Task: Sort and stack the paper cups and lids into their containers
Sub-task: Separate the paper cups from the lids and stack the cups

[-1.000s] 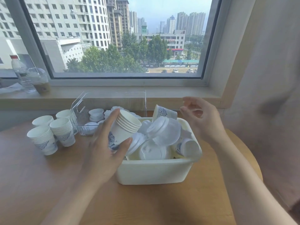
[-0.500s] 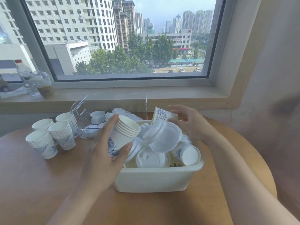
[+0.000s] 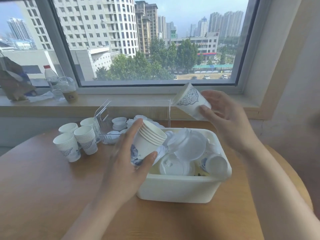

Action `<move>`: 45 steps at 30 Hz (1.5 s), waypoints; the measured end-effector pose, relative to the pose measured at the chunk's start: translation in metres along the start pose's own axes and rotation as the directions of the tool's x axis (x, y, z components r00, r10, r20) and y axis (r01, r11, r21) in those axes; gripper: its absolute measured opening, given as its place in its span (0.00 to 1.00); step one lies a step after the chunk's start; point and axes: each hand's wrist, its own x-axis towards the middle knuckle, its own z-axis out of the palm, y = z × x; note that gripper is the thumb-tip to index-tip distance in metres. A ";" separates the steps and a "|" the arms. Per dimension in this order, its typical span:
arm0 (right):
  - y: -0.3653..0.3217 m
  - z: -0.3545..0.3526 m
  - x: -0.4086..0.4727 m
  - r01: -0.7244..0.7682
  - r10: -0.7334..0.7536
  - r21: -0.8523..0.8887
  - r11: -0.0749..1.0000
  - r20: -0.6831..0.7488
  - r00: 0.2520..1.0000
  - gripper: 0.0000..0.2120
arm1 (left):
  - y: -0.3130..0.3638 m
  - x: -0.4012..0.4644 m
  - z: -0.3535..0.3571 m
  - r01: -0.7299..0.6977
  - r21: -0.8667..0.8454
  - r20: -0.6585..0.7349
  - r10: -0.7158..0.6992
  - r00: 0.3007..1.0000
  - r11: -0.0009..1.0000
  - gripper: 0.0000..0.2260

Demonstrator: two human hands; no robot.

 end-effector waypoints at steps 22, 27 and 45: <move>-0.034 0.052 -0.057 0.069 -0.080 0.056 0.996 0.221 0.972 0.30 | 0.036 -0.039 -0.004 -0.059 -0.098 0.002 0.060 0.998 0.993 0.38; -0.034 0.043 -0.059 0.111 -0.106 -0.015 0.994 0.194 0.975 0.20 | 0.032 -0.042 -0.006 -0.040 -0.103 -0.022 0.038 0.999 0.994 0.39; 0.004 -0.017 -0.092 0.036 -0.028 -0.164 0.986 0.053 0.998 0.18 | 0.039 -0.036 0.003 -0.022 -0.076 0.003 0.022 1.000 0.997 0.34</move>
